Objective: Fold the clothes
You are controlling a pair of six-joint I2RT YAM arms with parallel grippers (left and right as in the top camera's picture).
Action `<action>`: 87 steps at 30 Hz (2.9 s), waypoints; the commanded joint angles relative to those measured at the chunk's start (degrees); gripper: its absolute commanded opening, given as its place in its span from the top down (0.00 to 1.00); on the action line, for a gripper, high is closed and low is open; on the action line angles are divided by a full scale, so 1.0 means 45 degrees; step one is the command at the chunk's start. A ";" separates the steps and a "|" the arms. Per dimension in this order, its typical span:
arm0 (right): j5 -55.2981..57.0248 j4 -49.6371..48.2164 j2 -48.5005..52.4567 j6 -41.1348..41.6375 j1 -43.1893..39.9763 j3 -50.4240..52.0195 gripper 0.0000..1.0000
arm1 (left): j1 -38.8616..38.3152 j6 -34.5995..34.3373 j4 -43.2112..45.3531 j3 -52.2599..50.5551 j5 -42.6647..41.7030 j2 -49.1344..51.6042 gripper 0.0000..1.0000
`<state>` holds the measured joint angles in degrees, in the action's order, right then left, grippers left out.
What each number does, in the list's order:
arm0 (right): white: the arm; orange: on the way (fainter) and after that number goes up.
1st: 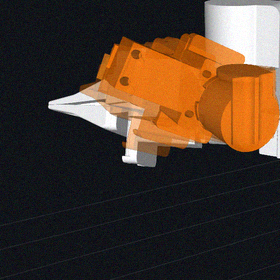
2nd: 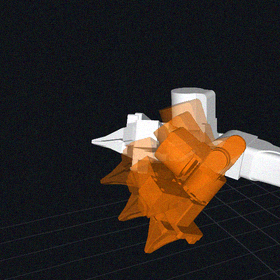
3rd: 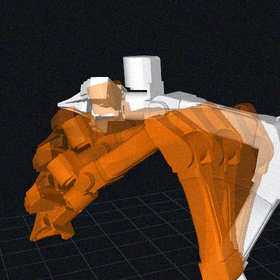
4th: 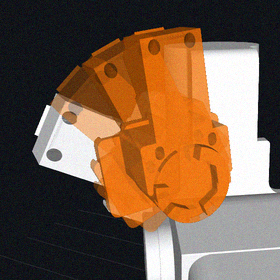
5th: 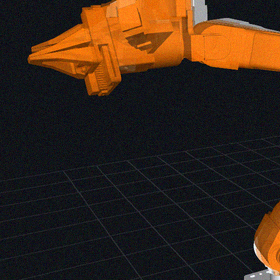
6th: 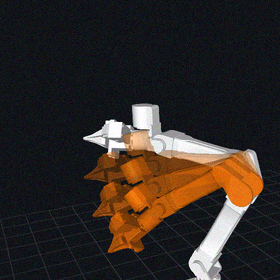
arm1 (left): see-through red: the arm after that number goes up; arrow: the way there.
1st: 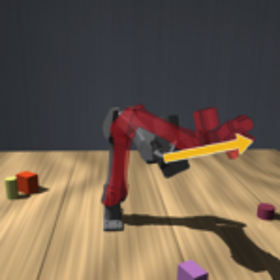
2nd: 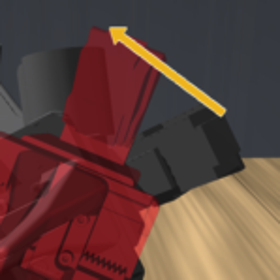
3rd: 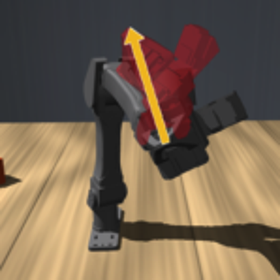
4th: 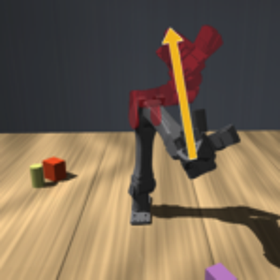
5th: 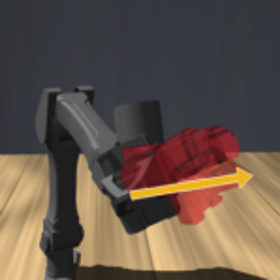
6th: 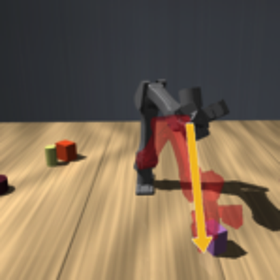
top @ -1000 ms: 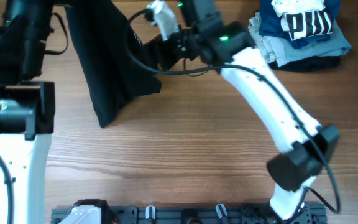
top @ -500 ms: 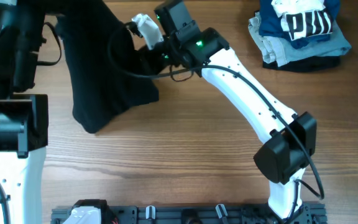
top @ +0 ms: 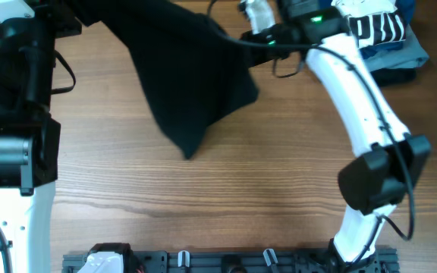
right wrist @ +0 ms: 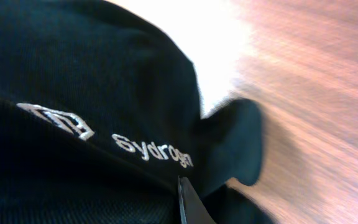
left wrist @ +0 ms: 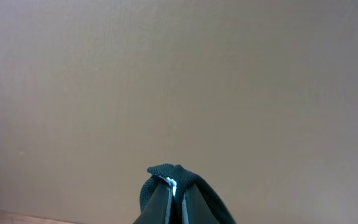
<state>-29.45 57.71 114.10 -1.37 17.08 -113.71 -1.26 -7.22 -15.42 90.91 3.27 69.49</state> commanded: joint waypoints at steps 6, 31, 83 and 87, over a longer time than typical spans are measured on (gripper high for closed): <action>0.0019 0.2569 -0.2837 -0.2059 -0.1511 -0.0102 0.96 | -0.1234 0.1224 0.0389 0.0714 0.1826 -0.2084 0.96; 0.1695 0.0627 0.2045 -0.2837 -0.1200 -0.0049 0.96 | -0.2278 0.1166 -0.5848 0.0714 0.2195 -0.0185 0.96; 0.6033 0.0253 0.1132 -0.1797 0.8116 0.4444 0.04 | 0.1953 -0.0884 -0.4469 0.0704 -0.0865 0.7179 0.96; 0.6101 -0.0223 0.1137 -0.2191 0.8412 0.4435 0.04 | 0.1953 -0.0879 -0.4469 0.0704 -0.0860 0.7179 0.96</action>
<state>-3.57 58.13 118.61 -9.08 53.45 -93.97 6.94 -10.48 -35.75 92.77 0.05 101.30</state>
